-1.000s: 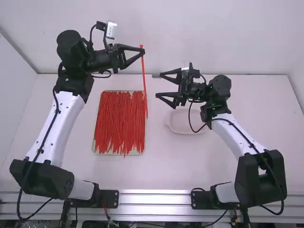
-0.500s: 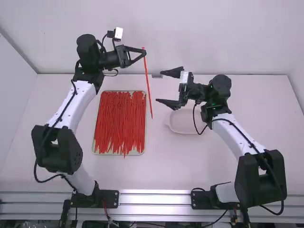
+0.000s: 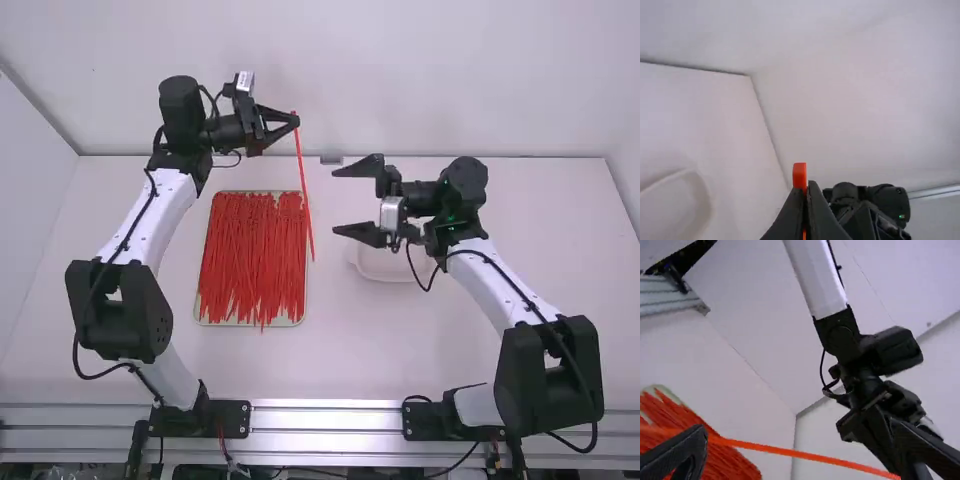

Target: Fasten the cable tie

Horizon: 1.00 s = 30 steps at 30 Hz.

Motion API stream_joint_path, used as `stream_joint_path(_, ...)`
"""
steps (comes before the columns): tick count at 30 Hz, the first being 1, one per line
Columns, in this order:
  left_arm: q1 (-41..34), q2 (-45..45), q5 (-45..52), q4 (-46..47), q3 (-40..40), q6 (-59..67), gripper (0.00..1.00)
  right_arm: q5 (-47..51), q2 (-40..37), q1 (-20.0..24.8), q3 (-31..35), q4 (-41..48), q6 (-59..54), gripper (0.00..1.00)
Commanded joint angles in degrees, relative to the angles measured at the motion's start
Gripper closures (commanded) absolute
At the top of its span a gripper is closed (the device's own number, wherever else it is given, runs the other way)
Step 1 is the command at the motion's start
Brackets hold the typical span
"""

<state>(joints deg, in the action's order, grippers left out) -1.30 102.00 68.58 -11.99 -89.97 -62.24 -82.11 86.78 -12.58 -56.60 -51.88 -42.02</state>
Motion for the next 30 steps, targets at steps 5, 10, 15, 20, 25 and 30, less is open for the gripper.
stream_joint_path(5, -0.2, 0.2, 3.8, -0.7, 0.0, -7.3, 0.98, -1.0, 0.1, -1.0, 3.8, -0.2, -26.0, 0.01)
stream_joint_path(10, -0.7, 0.2, 3.8, -0.3, 0.0, -10.5, 0.98, -0.3, 0.1, -3.1, 6.8, -0.4, -35.6, 0.02)
stream_joint_path(15, -1.4, 0.2, 3.0, -0.3, 0.0, -11.2, 0.98, -0.4, 0.1, -5.2, 8.2, -0.4, -39.8, 0.02)
stream_joint_path(20, -2.9, 0.2, 2.3, -0.4, 0.6, -11.5, 0.98, -0.3, 0.1, -6.8, 8.5, -1.1, -40.7, 0.01)
stream_joint_path(25, -3.5, 0.2, 1.0, -0.4, 1.6, -10.4, 0.98, -0.4, 0.1, -7.1, 8.6, -2.1, -40.9, 0.02)
stream_joint_path(30, -3.2, 0.2, 1.0, -0.6, 2.7, -10.0, 0.98, -1.0, 0.1, -7.0, 8.6, -1.8, -40.5, 0.01)
